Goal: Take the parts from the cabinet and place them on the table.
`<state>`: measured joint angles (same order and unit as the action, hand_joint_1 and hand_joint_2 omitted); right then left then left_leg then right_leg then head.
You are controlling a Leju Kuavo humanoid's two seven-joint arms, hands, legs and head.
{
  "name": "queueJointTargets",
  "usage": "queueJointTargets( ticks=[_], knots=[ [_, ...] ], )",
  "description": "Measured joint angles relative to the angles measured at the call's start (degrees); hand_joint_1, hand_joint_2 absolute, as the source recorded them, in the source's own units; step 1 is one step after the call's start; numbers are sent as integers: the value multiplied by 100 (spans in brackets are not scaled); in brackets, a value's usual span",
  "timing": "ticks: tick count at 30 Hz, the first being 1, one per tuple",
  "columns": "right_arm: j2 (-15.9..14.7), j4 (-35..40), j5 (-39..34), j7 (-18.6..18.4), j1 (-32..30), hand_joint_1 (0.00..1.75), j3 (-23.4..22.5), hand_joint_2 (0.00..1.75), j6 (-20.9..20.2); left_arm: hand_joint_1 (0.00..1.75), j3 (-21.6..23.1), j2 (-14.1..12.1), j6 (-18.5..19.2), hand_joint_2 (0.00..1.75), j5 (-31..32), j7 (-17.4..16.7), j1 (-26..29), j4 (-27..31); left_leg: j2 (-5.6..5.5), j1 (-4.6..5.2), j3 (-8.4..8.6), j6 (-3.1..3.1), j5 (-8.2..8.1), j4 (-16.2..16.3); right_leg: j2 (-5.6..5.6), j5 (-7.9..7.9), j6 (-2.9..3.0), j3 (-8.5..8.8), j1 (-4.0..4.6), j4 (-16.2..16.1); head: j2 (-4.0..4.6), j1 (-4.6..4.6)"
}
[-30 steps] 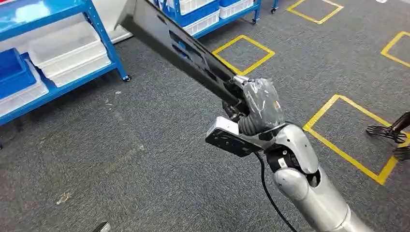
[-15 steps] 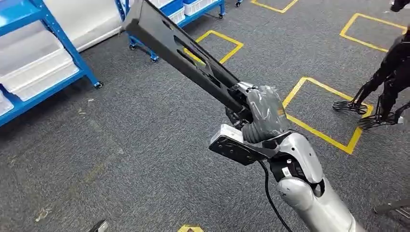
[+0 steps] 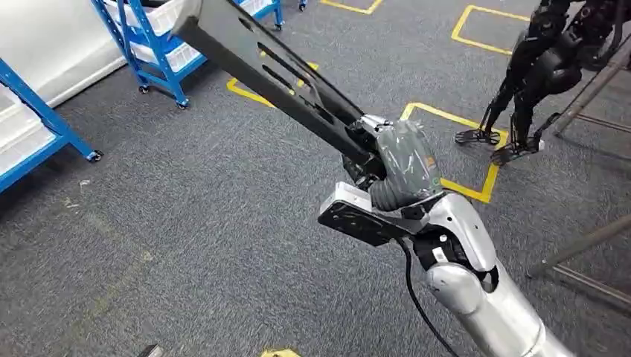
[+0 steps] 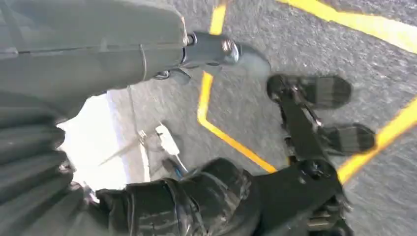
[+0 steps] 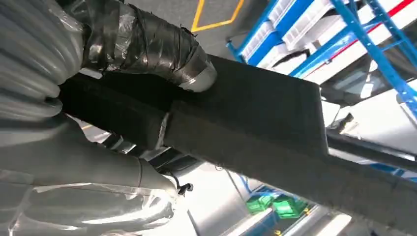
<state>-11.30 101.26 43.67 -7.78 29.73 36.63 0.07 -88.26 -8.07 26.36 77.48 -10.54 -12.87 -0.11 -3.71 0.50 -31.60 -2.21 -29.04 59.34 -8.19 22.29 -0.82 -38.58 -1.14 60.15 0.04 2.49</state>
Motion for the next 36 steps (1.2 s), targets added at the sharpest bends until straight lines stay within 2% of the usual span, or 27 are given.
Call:
queueJointTargets(
  ticks=[1, 2, 3, 4, 6, 7, 8, 9, 10, 11, 12, 16, 17, 18, 19, 21, 22, 23, 24, 26, 27, 28, 31, 32, 33, 34, 36],
  knots=[
    [-2, 0, -2, 0, 0, 175, 0, 175, 0, 0, 0, 0, 0, 175, -4, 0, -12, 0, 59, -2, 21, 5, 50, -80, -50, -44, -35, 1, 8, -57, 0, -9],
    [-9, 0, -2, 0, -4, 175, 0, 175, 2, 0, -2, 6, 2, 175, -7, 0, -20, 0, 202, -73, 73, 5, 178, -264, 157, 14, -32, -46, 26, -26, 0, -11],
    [-9, -2, -2, 0, 26, 175, 0, 175, 0, 0, -2, 7, 7, 175, -7, 2, -18, 0, 248, -58, 74, -17, 214, -316, 456, 218, -39, -157, 74, 186, 0, -20],
    [-9, -2, -4, 0, 32, 175, 0, 175, 0, 0, -2, 7, 11, 175, -7, 4, -11, 0, 319, -49, 57, -30, 240, -325, 629, 455, -53, -318, 80, 552, 0, -43],
    [-9, -11, -9, 0, 15, 175, 0, 175, -2, 0, -2, 7, 26, 175, 15, 4, 22, 0, 489, -39, 10, -32, 240, -304, 756, 833, -104, -661, 57, 1440, 0, -42],
    [-9, -26, -18, 0, 14, 175, 0, 175, -2, 0, -2, 7, 33, 175, 31, 4, 28, 0, 580, -42, -22, -31, 240, -278, 775, 857, -128, -711, 42, 1625, 0, -46],
    [-9, -35, -26, 2, 15, 175, 0, 175, 0, 0, -2, 7, 35, 175, 33, 11, 26, 0, 645, -48, -43, -30, 240, -254, 793, 762, -144, -609, 24, 1500, 0, -46],
    [-9, -48, -26, 0, 17, 175, 0, 175, 0, 0, -2, 9, 37, 175, 33, 11, 23, 0, 708, -55, -62, -20, 233, -229, 822, 593, -159, -378, 5, 1153, 0, -48],
    [-9, -52, -28, 4, 21, 175, 0, 175, 2, 0, -2, 13, 39, 175, 37, 11, 18, 0, 770, -63, -79, 2, 217, -188, 905, 386, -168, -26, -6, 583, 0, -46],
    [-9, -52, -28, 11, 31, 175, 0, 175, 2, 0, -2, 13, 39, 175, 37, 11, 14, 0, 821, -62, -89, 38, 192, -136, 1094, 276, -169, 306, -3, 54, 0, -48],
    [-9, -57, -28, 11, 41, 175, 0, 175, 2, 0, -2, 11, 39, 175, 37, 13, 14, 0, 864, -19, -117, 82, 164, -102, 1270, 365, -91, 351, 58, -2, 0, -39],
    [-9, -66, -31, 17, 66, 175, 0, 175, 7, 0, -2, 20, 39, 175, 52, 26, 1, 0, 1056, -42, -95, 204, 184, -88, 1005, 258, 95, 287, 83, -56, 0, -22],
    [-7, -66, -33, 17, 67, 175, 0, 175, 7, 0, -2, 22, 39, 175, 52, 28, -5, 0, 903, -77, -149, 257, 104, -44, 968, 219, 151, 301, 45, -99, 0, -18],
    [-7, -70, -33, 22, 90, 175, 0, 175, 9, 0, -2, 22, 39, 175, 52, 33, -3, 0, 665, -90, -193, 275, -40, 110, 923, 199, 179, 290, 42, -113, 0, -15],
    [-2, -77, -33, 28, 100, 175, 0, 175, 7, 0, -2, 22, 39, 175, 55, 37, 8, 0, 508, -107, -335, 285, -269, 466, 875, 178, 210, 273, 43, -117, 0, -7],
    [4, -87, -37, 39, 100, 175, 0, 175, 7, 0, -2, 22, 37, 175, 63, 44, 35, 0, 426, -106, -677, 300, -626, 1235, 755, 159, 232, 238, 67, -114, 0, -7],
    [7, -103, -39, 44, 99, 175, 0, 175, 7, 0, -2, 22, 39, 175, 85, 44, 46, 0, 422, -106, -831, 300, -718, 1560, 683, 144, 237, 215, 79, -105, 0, -9],
    [7, -122, -42, 50, 96, 175, 0, 175, 7, 0, -2, 26, 41, 175, 107, 44, 59, 0, 419, -106, -857, 292, -631, 1607, 587, 126, 234, 193, 90, -102, 0, -9],
    [7, -140, -41, 59, 95, 175, 0, 175, 9, 0, -2, 31, 48, 175, 114, 44, 57, 0, 408, -106, -731, 269, -441, 1344, 512, 111, 230, 180, 97, -99, 0, -7],
    [9, -149, -42, 61, 96, 175, 0, 175, 13, 0, -2, 28, 52, 175, 118, 46, 46, 0, 292, -106, -225, 203, 38, 376, 370, 87, 207, 178, 98, -98, 0, -9],
    [9, -149, -42, 65, 96, 175, 0, 175, 15, 0, -2, 24, 52, 175, 118, 46, 41, 0, 139, -106, -79, 176, 95, 52, 333, 77, 194, 177, 91, -98, 0, -9],
    [11, -155, -42, 68, 114, 175, 0, 175, 17, 0, -2, 22, 48, 175, 116, 46, 41, 0, -134, -109, -22, 163, 44, -107, 258, 41, 146, 137, 101, -89, 0, -24],
    [15, -177, -42, 68, 100, 175, 0, 175, 20, 0, -2, 17, 24, 175, 107, 55, 26, 0, 39, -50, -4, 121, 80, -88, 83, -49, 14, 90, 21, -145, 0, 2],
    [13, -177, -42, 68, 102, 175, 0, 175, 20, 0, -2, 18, 26, 175, 107, 55, 18, 0, 109, -65, 14, 84, 147, -180, 18, -78, -33, 79, 54, -169, 0, -9],
    [13, -177, -42, 70, 102, 175, 0, 175, 20, 0, -2, 22, 26, 175, 105, 57, 8, 0, 222, -95, 34, 49, 208, -248, 315, 39, -17, 25, 74, -63, 0, -11],
    [13, -186, -42, 70, 126, 175, 0, 175, 20, 0, -2, 22, 26, 175, 103, 61, 9, 0, 263, -91, 20, 7, 228, -275, 570, 248, -20, -101, 97, 175, 0, -40],
    [13, -197, -39, 70, 117, 175, 0, 175, 20, 0, -2, 22, 26, 175, 101, 61, 29, 0, 396, -75, -14, -5, 240, -258, 747, 688, -46, -436, 91, 1004, 0, -42]
  ],
)
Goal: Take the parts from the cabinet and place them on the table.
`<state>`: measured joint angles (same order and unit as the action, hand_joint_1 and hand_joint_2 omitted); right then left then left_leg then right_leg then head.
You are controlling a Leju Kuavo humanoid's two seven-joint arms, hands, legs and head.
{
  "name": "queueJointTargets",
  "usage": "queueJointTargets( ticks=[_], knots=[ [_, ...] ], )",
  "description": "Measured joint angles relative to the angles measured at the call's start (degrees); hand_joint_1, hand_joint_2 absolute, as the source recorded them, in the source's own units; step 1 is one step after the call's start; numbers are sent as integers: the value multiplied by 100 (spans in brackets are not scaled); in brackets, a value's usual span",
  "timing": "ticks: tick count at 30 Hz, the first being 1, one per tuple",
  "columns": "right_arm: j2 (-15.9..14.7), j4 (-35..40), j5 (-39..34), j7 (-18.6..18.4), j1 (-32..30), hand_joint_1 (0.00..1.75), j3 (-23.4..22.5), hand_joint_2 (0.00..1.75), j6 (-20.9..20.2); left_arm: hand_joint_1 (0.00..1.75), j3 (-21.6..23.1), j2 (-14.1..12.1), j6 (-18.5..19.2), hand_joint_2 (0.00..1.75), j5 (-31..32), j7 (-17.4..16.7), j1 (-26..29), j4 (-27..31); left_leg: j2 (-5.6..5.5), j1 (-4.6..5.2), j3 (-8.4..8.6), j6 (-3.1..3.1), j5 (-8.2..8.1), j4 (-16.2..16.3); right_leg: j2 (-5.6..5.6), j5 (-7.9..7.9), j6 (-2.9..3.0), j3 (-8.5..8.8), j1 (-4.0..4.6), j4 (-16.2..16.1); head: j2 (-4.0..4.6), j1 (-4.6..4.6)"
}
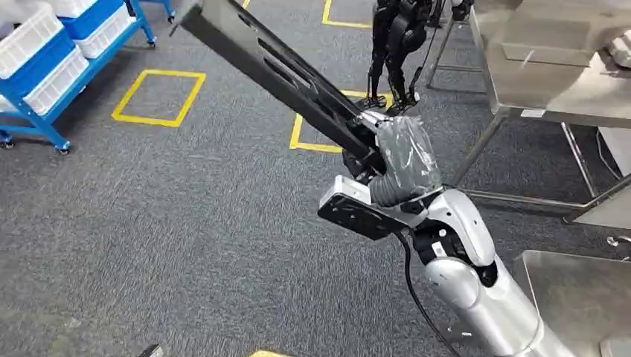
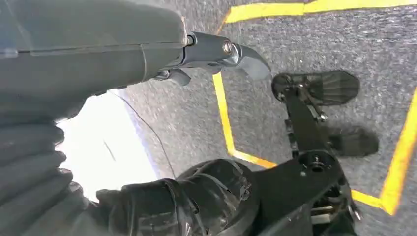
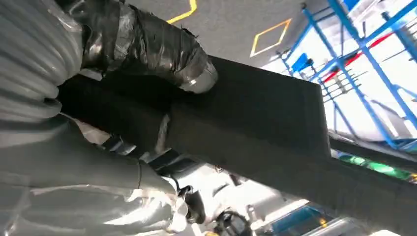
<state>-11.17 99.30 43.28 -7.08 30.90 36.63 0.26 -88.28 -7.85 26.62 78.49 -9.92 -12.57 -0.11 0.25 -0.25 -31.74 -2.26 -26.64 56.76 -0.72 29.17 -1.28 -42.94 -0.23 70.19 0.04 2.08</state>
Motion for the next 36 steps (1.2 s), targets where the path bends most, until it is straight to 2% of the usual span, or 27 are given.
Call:
queueJointTargets(
  ticks=[1, 2, 3, 4, 6, 7, 8, 12, 13, 14, 15, 17, 18, 19, 20, 21, 22, 23, 26, 27, 28, 29, 30, 32, 33, 34, 36],
  knots=[
    [0, -11, -2, 2, -6, 175, 0, 175, 0, 0, 0, 0, -2, 175, -2, 0, 15, 0, 81, 3, -28, 0, 0, 25, 18, 160, -18, -161, -4, 414, 0, -2],
    [0, -24, -2, 2, -9, 175, 0, 175, 0, 0, 0, 0, -2, 175, -2, 0, 19, 0, 159, 3, -60, 0, 0, 57, 23, 194, -33, -221, -19, 615, 0, -2],
    [0, -33, -2, 0, -9, 175, 0, 175, 0, 0, 0, 2, -2, 175, -7, 0, 15, 0, 228, 3, -85, 2, -1, 80, 34, 110, -43, -130, -36, 511, 0, -2],
    [0, -39, 0, 0, -9, 175, 0, 175, 0, 0, 0, 4, -4, 175, -11, 0, 10, 0, 278, 3, -101, 9, -7, 101, 59, -31, -47, 43, -46, 236, 0, -2],
    [-4, -50, -2, 0, -1, 175, 0, 175, 0, 0, 0, 24, -7, 175, -28, 0, 9, 0, 394, -2, -133, 44, -46, 188, 277, -416, -40, 718, -43, -912, 0, -4],
    [-4, -52, -2, 9, 1, 175, 0, 175, 2, 0, -2, 22, -18, 175, -39, 0, 10, 0, 434, 19, -157, 73, -59, 189, 455, -277, 23, 746, 22, -986, 0, 0],
    [-2, -53, -7, 18, 4, 175, 0, 175, 2, 0, -2, 26, -24, 175, -48, 0, 0, 0, 474, 57, -165, 99, -72, 258, 416, -373, 39, 769, 6, -1062, 0, 6],
    [-2, -74, -9, 26, 8, 175, 0, 175, 2, 0, -2, 50, -26, 175, -57, 0, -16, 0, 628, 33, -171, 195, -73, 244, 178, -448, 190, 713, 6, -1060, 0, 7],
    [-2, -72, -9, 26, 15, 175, 0, 175, 2, 0, -2, 52, -26, 175, -61, 2, -26, 0, 384, -4, -224, 238, -230, 368, 145, -472, 221, 698, -13, -1072, 0, 9],
    [-2, -78, -9, 26, 29, 175, 0, 175, 2, 0, -2, 55, -26, 175, -61, 2, -23, 0, 223, -10, -316, 250, -432, 618, 103, -488, 246, 679, -21, -1072, 0, 15],
    [11, -79, -9, 28, 32, 175, 0, 175, 2, 0, -2, 55, -33, 175, -61, 2, -5, 0, 103, -11, -528, 268, -746, 1168, 31, -517, 270, 646, -18, -1072, 0, 11],
    [24, -96, -9, 31, 30, 175, 0, 175, 0, 0, -2, 55, -37, 175, -59, 2, 17, 0, 37, -9, -827, 262, -1011, 1888, -103, -569, 273, 585, 7, -1067, 0, 11],
    [26, -107, -9, 31, 29, 175, 0, 175, 0, 0, -2, 57, -39, 175, -59, 2, 25, 0, 29, -8, -841, 238, -976, 1943, -168, -594, 273, 559, 16, -1066, 0, 11],
    [26, -116, -9, 31, 29, 175, 0, 175, 0, 0, -2, 63, -44, 175, -59, 2, 25, 0, 22, -6, -732, 205, -819, 1745, -241, -624, 274, 530, 27, -1065, 0, 9],
    [26, -118, -9, 31, 30, 175, 0, 175, 0, 0, -2, 66, -46, 175, -59, 2, 20, 0, -8, 2, -484, 163, -579, 1286, -325, -657, 268, 502, 38, -1064, 0, 11],
    [26, -118, -9, 31, 31, 175, 0, 175, 0, 0, -2, 63, -46, 175, -59, 2, 15, 0, -125, 10, -174, 116, -347, 731, -395, -688, 262, 484, 38, -1064, 0, 9],
    [28, -118, -9, 31, 32, 175, 0, 175, 2, 0, -2, 57, -46, 175, -59, 2, 8, 0, -365, 14, 32, 75, -279, 333, -441, -709, 245, 476, 20, -1064, 0, 9],
    [28, -120, -9, 31, 35, 175, 0, 175, 2, 0, -2, 54, -50, 175, -59, 2, 2, 0, -548, 38, 78, 92, -305, 207, -498, -749, 201, 460, 32, -1072, 0, -3],
    [31, -120, -9, 37, 28, 175, 0, 175, 2, 0, -2, 50, -57, 175, -59, 7, -9, 0, -379, 114, 95, 48, -233, 196, -650, -843, 78, 420, -44, -1118, 0, 31],
    [26, -122, -9, 35, 30, 175, 0, 175, 2, 0, -2, 57, -55, 175, -55, 7, -15, -2, -294, 72, 89, 13, -135, 103, -721, -907, 29, 384, 0, -1146, 0, 20],
    [26, -122, -9, 37, 19, 175, 0, 175, 4, 0, -4, 61, -52, 175, -57, 9, -29, -2, -171, 38, 72, -10, -64, 63, -501, -799, 53, 346, -6, -1068, 0, 15],
    [26, -122, -11, 37, 48, 175, 0, 175, 2, 0, -7, 61, -55, 175, -57, 9, -28, -2, -145, 47, 26, -43, -24, 27, -233, -575, 46, 264, 32, -889, 0, -12],
    [26, -122, -9, 37, 51, 175, 0, 175, 4, 0, -9, 61, -55, 175, -57, 11, -18, -2, -50, 49, -31, -79, 15, 27, -69, -233, 15, 100, 15, -442, -2, -44],
    [26, -127, -9, 37, 41, 175, 0, 175, 2, 0, -13, 61, -52, 175, -57, 11, 14, -2, 102, 49, -135, -74, 63, 42, 26, 238, -32, -179, -12, 439, 0, -63],
    [26, -129, -11, 40, 35, 175, 0, 175, 2, 0, -17, 63, -55, 175, -57, 11, 20, -2, 188, 44, -185, -64, 89, 52, 34, 316, -55, -198, -30, 655, 0, -57],
    [26, -131, -11, 39, 32, 175, 0, 175, 2, 0, -20, 63, -54, 175, -57, 11, 18, -2, 264, 40, -227, -56, 109, 66, 49, 267, -73, -72, -43, 570, 0, -63],
    [26, -144, 0, 35, 35, 175, 0, 175, 2, 0, -26, 70, -48, 175, -46, 11, 16, -2, 398, 26, -286, -30, 129, 103, 130, -47, -85, 558, -49, -285, 0, -61]
  ],
)
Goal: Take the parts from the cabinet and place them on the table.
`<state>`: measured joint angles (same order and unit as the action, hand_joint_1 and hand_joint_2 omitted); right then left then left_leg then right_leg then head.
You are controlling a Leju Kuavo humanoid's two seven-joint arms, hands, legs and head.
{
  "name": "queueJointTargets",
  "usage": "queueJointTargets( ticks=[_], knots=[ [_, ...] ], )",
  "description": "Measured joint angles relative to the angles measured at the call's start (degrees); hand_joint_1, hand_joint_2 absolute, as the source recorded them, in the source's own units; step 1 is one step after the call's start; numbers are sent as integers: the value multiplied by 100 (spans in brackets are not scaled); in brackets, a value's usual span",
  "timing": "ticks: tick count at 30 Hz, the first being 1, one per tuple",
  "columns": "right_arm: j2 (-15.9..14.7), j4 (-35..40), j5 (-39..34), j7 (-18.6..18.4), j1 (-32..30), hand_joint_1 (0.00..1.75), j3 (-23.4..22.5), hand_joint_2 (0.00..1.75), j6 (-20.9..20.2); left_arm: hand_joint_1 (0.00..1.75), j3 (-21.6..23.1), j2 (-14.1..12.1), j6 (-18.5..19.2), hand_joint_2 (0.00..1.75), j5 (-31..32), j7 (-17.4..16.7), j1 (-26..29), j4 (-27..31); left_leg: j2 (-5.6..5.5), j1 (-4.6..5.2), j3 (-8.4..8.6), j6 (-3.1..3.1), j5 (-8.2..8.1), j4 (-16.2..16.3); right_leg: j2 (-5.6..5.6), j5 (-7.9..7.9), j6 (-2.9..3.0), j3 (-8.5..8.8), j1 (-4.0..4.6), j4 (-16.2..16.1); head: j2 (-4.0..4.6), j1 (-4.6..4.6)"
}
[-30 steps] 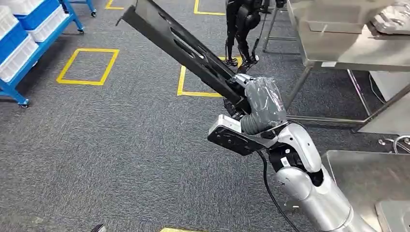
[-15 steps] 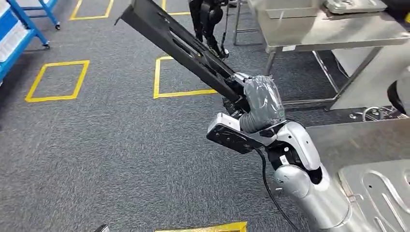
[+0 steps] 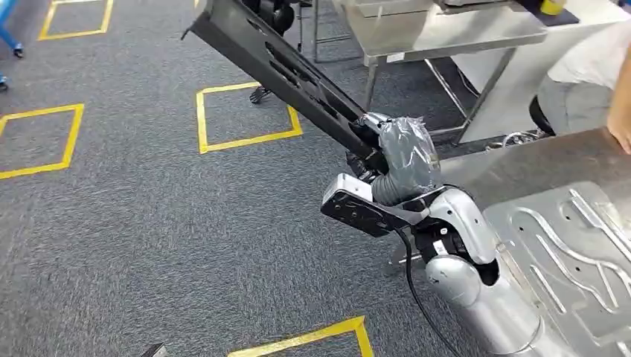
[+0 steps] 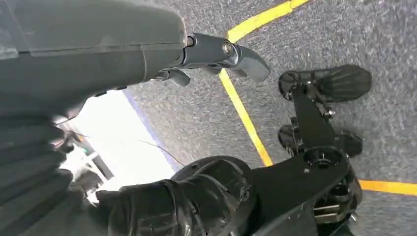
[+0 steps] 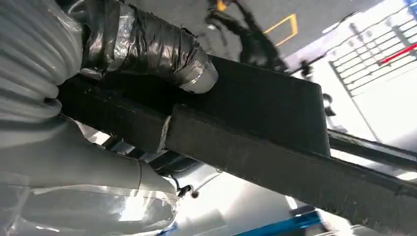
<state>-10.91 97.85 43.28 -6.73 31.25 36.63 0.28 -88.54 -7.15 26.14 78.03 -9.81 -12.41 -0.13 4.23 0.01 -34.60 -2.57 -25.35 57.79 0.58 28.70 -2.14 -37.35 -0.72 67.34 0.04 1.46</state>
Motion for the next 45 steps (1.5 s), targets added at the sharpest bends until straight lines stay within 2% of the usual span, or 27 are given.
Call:
queueJointTargets(
  ticks=[1, 2, 3, 7, 8, 9, 10, 12, 13, 15, 16, 17, 18, 22, 23, 24, 25, 28, 30, 32, 33, 34, 38, 40, 41, 43, 45],
  knots=[
    [0, 2, 32, 6, 10, 175, 0, 175, 2, 0, 0, 2, 15, 175, 20, 2, -5, 0, 65, -4, -24, 9, 3, 33, 132, -150, 3, 380, 5, -545, 0, -2],
    [2, 0, 105, 22, 37, 175, 0, 175, 11, 0, 0, 4, 57, 175, 72, 15, -14, 0, 121, 2, -38, 35, 1, 69, 354, -37, 32, 537, 33, -916, 0, 4],
    [2, -7, 182, 24, 65, 175, 0, 175, 15, 0, 0, 2, 72, 175, 114, 20, -19, 0, 161, 43, -40, 77, 6, 78, 553, -100, 69, 527, 59, -830, 0, 4],
    [2, -83, 659, -167, 457, 175, 7, 175, -51, 0, 0, 2, 153, 175, 247, 26, -29, 0, 415, 30, -61, 178, 45, 140, 269, -230, 214, 393, 67, -845, 0, -9],
    [0, -94, 840, -261, 533, 175, 7, 175, -116, 0, 0, 2, 164, 175, 282, 26, -32, 0, 238, -18, -125, 228, -74, 214, 220, -278, 259, 381, 23, -864, 0, -9],
    [-13, -92, 1017, -350, 635, 175, 7, 175, -166, 0, 0, 2, 168, 175, 302, 26, -29, 0, -81, -33, -213, 263, -305, 446, 137, -309, 281, 330, 16, -865, 0, 13],
    [-20, -92, 1166, -446, 716, 175, 7, 175, -234, 0, 0, 4, 179, 175, 327, 26, -22, 0, -261, -44, -374, 284, -585, 870, 67, -346, 314, 281, 17, -862, 0, 37],
    [-103, -92, 1355, -588, 854, 175, 2, 175, -352, 0, 0, 0, 173, 175, 358, 22, 16, 0, -365, -46, -687, 306, -963, 1750, -105, -407, 327, 189, 31, -851, 0, 57],
    [-136, -94, 1386, -614, 896, 175, 0, 175, -396, 0, 0, 0, 173, 175, 367, 15, 29, 0, -369, -45, -713, 298, -959, 1885, -192, -436, 324, 153, 38, -838, 0, 57],
    [-238, -122, 1434, -662, 951, 175, -31, 175, -463, 0, 0, 0, 177, 175, 396, 7, 35, 0, -393, -45, -418, 250, -665, 1429, -357, -475, 309, 103, 43, -821, 0, 57],
    [-277, -138, 1449, -677, 984, 175, -74, 175, -481, 0, 0, 0, 181, 175, 395, 7, 25, 0, -469, -46, -131, 215, -433, 912, -434, -493, 294, 87, 43, -812, 0, 59],
    [-306, -151, 1464, -697, 1030, 175, -109, 175, -496, 0, 0, -2, 181, 175, 396, 7, 16, 0, -650, -48, 152, 176, -267, 399, -499, -507, 273, 69, 35, -802, 0, 55],
    [-332, -160, 1504, -713, 1092, 175, -131, 175, -505, 0, -2, -22, 181, 175, 398, 7, 7, 0, -854, -55, 240, 167, -369, 201, -564, -540, 230, 33, 54, -797, 0, 50],
    [-510, -212, 1930, -833, 1214, 175, -184, 175, -702, 0, -2, -33, 216, 175, 481, 9, -6, 0, -653, -26, 262, 105, -300, 110, -790, -660, 79, -47, 15, -831, 0, 55],
    [-564, -234, 2031, -859, 1234, 175, -203, 175, -765, 0, -2, -30, 234, 175, 498, 7, -21, 0, -571, -91, 264, 57, -236, 32, -713, -606, 67, -91, -11, -785, 0, 59],
    [-614, -266, 2150, -887, 1300, 175, -234, 175, -857, 0, -4, -33, 251, 175, 520, 13, -25, 0, -527, -62, 262, 21, -203, 10, -381, -431, 51, -197, 67, -602, 0, 26],
    [-623, -317, 2206, -901, 1358, 175, -245, 175, -901, 0, -4, -35, 264, 175, 529, 17, -29, 0, -475, -55, 242, -5, -187, 9, -203, -202, 33, -349, 54, -250, 0, 4],
    [-651, -618, 2400, -874, 1452, 175, -249, 175, -940, 0, -2, -44, 365, 175, 712, 50, -3, 0, -295, -44, 174, -12, -181, 31, -103, 261, 1, -836, 30, 948, 0, -13],
    [-611, -980, 2512, -760, 1550, 175, -236, 175, -817, 0, -2, -46, 515, 175, 938, 113, -8, 0, -180, -45, 141, -9, -182, 72, -70, 8, -8, -626, 4, 643, 0, -11],
    [-499, -1507, 2579, -632, 1738, 175, -223, 175, -540, 0, 0, -46, 614, 175, 1079, 162, -36, 0, -79, -45, 134, 24, -208, 119, 105, -451, 24, -6, 12, -429, 0, -15],
    [-455, -1711, 2579, -601, 1828, 175, -223, 175, -433, 0, 4, -50, 645, 175, 1123, 173, -44, 0, -29, -35, 128, 48, -222, 127, 311, -347, 51, 145, 54, -751, 0, -9],
    [-368, -1955, 2575, -567, 1939, 175, -212, 175, -332, 0, 9, -59, 667, 175, 1141, 184, -54, 0, 8, 18, 94, 71, -225, 160, 347, -394, 104, 170, 112, -807, 0, -13],
    [-173, -2714, 2540, -474, 2087, 175, -203, 175, -175, 0, 44, -76, 701, 175, 1182, 212, -73, 0, 158, 0, 118, 186, -224, 130, 115, -449, 233, 148, 104, -845, 0, -11],
    [-85, -3019, 2529, -457, 2202, 175, -197, 175, -171, 0, 48, -79, 710, 175, 1185, 214, -70, 0, -279, -46, -88, 248, -527, 542, 39, -490, 305, 139, 49, -872, 0, 9],
    [-11, -3250, 2514, -459, 2247, 175, -197, 175, -173, 0, 50, -83, 708, 175, 1185, 214, -59, 0, -358, -49, -298, 269, -734, 992, -2, -498, 323, 121, 47, -871, 0, 33],
    [53, -3509, 2478, -455, 2247, 175, -197, 175, -173, 0, 52, -94, 706, 175, 1189, 212, -24, 0, -372, -53, -702, 298, -978, 1800, -145, -504, 329, 101, 54, -851, 0, 31],
    [116, -3752, 2463, -455, 2230, 175, -190, 175, -164, 0, 55, -94, 706, 175, 1189, 212, -10, 0, -377, -58, -733, 293, -765, 1753, -288, -503, 328, 77, 51, -806, 0, 37]
  ],
)
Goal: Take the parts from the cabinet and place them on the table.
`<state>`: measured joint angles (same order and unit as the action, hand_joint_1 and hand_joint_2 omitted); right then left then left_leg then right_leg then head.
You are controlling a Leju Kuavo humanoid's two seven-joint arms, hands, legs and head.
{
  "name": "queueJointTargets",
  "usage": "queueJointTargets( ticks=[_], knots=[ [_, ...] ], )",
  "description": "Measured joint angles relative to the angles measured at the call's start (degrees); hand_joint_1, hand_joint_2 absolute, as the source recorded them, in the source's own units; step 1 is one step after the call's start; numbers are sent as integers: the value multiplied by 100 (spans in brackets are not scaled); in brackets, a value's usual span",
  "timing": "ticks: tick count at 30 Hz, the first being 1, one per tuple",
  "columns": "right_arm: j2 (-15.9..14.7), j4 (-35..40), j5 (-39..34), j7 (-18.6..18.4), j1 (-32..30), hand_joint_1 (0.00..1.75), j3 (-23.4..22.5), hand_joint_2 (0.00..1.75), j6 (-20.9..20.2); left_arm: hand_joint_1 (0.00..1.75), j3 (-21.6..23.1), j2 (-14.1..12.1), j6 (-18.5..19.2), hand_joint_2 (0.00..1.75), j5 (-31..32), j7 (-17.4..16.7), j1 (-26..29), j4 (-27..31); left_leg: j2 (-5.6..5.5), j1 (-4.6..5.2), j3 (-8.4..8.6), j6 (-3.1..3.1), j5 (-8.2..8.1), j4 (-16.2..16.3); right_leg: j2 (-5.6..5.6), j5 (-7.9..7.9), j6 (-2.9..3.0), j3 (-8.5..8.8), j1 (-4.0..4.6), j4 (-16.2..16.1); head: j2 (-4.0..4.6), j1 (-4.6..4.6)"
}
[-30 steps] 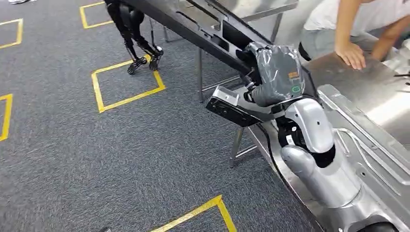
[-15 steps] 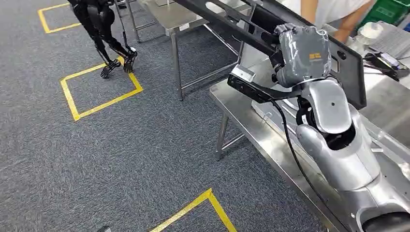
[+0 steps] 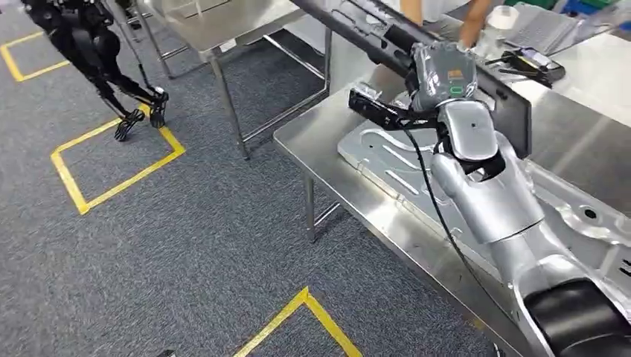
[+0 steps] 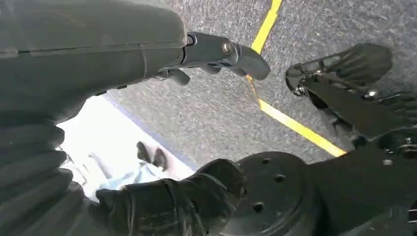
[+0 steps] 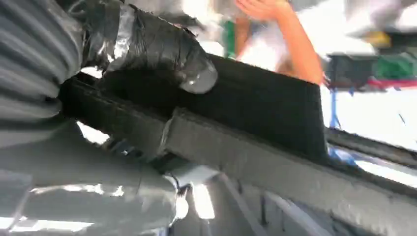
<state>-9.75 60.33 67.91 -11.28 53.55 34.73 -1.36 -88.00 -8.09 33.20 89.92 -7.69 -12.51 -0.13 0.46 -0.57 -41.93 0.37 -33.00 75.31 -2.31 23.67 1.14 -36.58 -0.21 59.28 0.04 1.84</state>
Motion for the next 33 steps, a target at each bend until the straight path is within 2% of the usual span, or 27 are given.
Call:
queueJointTargets(
  ticks=[1, 2, 3, 4, 7, 8, 9, 10, 11, 13, 14, 15, 16, 18, 19, 20, 22, 23, 24, 25, 27, 28, 29, 30, 31, 32, 33],
  knots=[
    [22, -88, -2, 0, 2, 175, 0, 175, 2, 0, 0, 0, 0, 175, 0, 0, -4, 0, -14, -7, 195, -13, 285, -445, -79, 1, -2, -8, -2, 22, 0, -2],
    [42, -165, -2, 0, 13, 175, 0, 175, 7, 0, 0, -2, 0, 175, 0, 0, -6, 0, -103, -22, 452, -25, 572, -1006, -159, 5, -8, -13, -5, 43, 0, -2],
    [70, -243, 0, 0, 33, 175, 0, 175, 13, 0, 2, -9, -2, 175, 0, 0, -6, 0, -323, -43, 614, -41, 639, -1427, -218, 12, -21, -29, -20, 66, 0, -4],
    [92, -326, -2, 0, 75, 175, 0, 175, 35, 0, 4, -13, -7, 175, 2, 0, -8, 0, -636, -80, 704, -33, 592, -1505, -291, -2, -70, -92, 8, 102, 0, -9],
    [144, -541, -22, 0, 81, 175, 2, 175, 39, 0, 11, -20, -7, 175, 2, -7, -1, 0, -457, -19, 674, -78, 616, -1487, -505, -86, -193, -151, -83, 36, -2, 2],
    [144, -628, -46, 0, 88, 175, 2, 175, 39, 0, 18, -17, -7, 175, 2, -18, -6, 0, -369, -67, 692, -137, 661, -1562, -587, -116, -241, -167, -44, 31, 0, -9],
    [142, -715, -63, 2, 79, 175, 2, 175, 41, 0, 24, -18, -7, 175, 2, -22, -15, 0, -272, -85, 706, -181, 697, -1609, -367, -58, -244, -179, -39, 67, 0, -5],
    [142, -788, -79, 13, 106, 175, 0, 175, 44, 0, 26, -20, -13, 175, 2, -35, -17, -2, -215, -75, 702, -209, 711, -1621, -71, 96, -259, -289, 11, 238, 0, -57],
    [160, -876, -105, 44, 132, 175, 0, 175, 61, 0, 28, -22, -22, 175, 0, -48, -17, -2, -142, -63, 702, -236, 719, -1623, 93, 319, -276, -460, -9, 621, 0, -70],
    [171, -1054, -131, 57, 125, 175, 2, 175, 59, 0, 28, -22, -46, 175, -4, -74, 1, -2, -5, -44, 689, -241, 719, -1622, 181, 657, -302, -828, -38, 1493, 0, -76],
    [173, -1185, -135, 61, 108, 175, 2, 175, 55, 0, 28, -20, -55, 175, -4, -94, 10, -2, 63, -44, 684, -241, 718, -1620, 191, 695, -315, -940, -47, 1741, 0, -79],
    [173, -1272, -138, 61, 94, 175, 2, 175, 50, 0, 28, -20, -61, 175, -4, -101, 16, -2, 130, -46, 685, -240, 718, -1619, 203, 596, -323, -899, -54, 1678, 0, -76],
    [175, -1352, -142, 61, 92, 175, 2, 175, 46, 0, 28, -17, -61, 175, -2, -103, 22, -2, 149, -46, 685, -233, 713, -1615, 220, 396, -324, -720, -64, 1351, 0, -79],
    [179, -1521, -144, 63, 126, 175, 2, 175, 39, 0, 28, -11, -72, 175, -2, -109, 5, -2, 223, -45, 689, -204, 695, -1590, 291, -61, -303, -108, -73, 241, 0, -79],
    [179, -1628, -149, 63, 168, 175, 2, 175, 35, 0, 28, -11, -87, 175, -2, -120, 1, -2, 260, -19, 662, -177, 688, -1588, 349, 81, -287, 37, -37, 44, 0, -74],
    [206, -1728, -153, 63, 199, 175, 2, 175, 11, 0, 28, -9, -101, 175, -2, -129, -20, -2, 289, -3, 647, -143, 692, -1566, 318, 34, -241, 0, 2, 6, 0, -59],
    [214, -1921, -157, 31, 199, 175, 2, 175, -76, 0, 28, -7, -114, 175, -2, -155, -31, -2, 316, 0, 669, -92, 709, -1601, 297, 43, -207, -7, 14, 19, 0, -72],
    [229, -2006, -157, -15, 190, 175, 2, 175, -109, 0, 28, -9, -118, 175, -2, -164, -30, -2, 302, 8, 638, -196, 607, -1582, 307, 36, -214, 6, -19, -12, 0, -61],
    [230, -2107, -157, -61, 193, 175, 2, 175, -144, 0, 28, -4, -122, 175, -2, -173, -18, -2, 299, 8, 639, -359, 668, -1550, 294, 39, -209, 1, -20, 4, 0, -65],
    [232, -2214, -155, -131, 203, 175, 2, 175, -179, 0, 28, -2, -129, 175, 0, -184, -14, -2, 296, 9, 629, -365, 658, -1526, 289, 51, -197, -23, -8, 51, 0, -55],
    [230, -2368, -148, -236, 221, 175, 2, 175, -236, 0, 28, -2, -133, 175, 0, -188, -18, -2, 297, 5, 528, -309, 617, -1372, 290, 120, -161, -147, -1, 233, 0, -63],
    [230, -2466, -148, -308, 218, 0, 2, 0, -225, 0, 26, -2, -138, 175, 0, -188, -16, -2, 299, 4, 478, -242, 572, -1294, 291, 171, -137, -222, 2, 348, 0, -55],
    [227, -2520, -148, -361, 200, 0, 2, 0, -201, 0, 26, -2, -140, 175, 0, -190, -9, -2, 299, 2, 459, -146, 542, -1246, 292, 198, -123, -253, 2, 409, 0, -59],
    [223, -2569, -151, -383, 193, 0, 2, 0, -146, 0, 28, 0, -140, 175, 0, -188, 0, -2, 300, 1, 457, -115, 541, -1242, 292, 210, -120, -261, 0, 433, 0, -57],
    [223, -2629, -157, -411, 205, 0, 0, 0, -77, 0, 28, 0, -146, 175, -2, -188, 0, -2, 300, 1, 459, -115, 544, -1247, 291, 210, -120, -261, 0, 433, 0, -55],
    [223, -2671, -166, -420, 214, 0, -2, 0, -44, 0, 26, 0, -162, 0, -2, -190, -3, -2, 300, 0, 462, -111, 546, -1248, 292, 210, -119, -260, 1, 433, 0, -59],
    [223, -2722, -179, -420, 210, 0, -2, 0, -46, 0, 26, 2, -181, 0, -7, -197, -4, -2, 300, -1, 463, -110, 547, -1250, 293, 212, -116, -258, 3, 434, 0, -57]
  ],
)
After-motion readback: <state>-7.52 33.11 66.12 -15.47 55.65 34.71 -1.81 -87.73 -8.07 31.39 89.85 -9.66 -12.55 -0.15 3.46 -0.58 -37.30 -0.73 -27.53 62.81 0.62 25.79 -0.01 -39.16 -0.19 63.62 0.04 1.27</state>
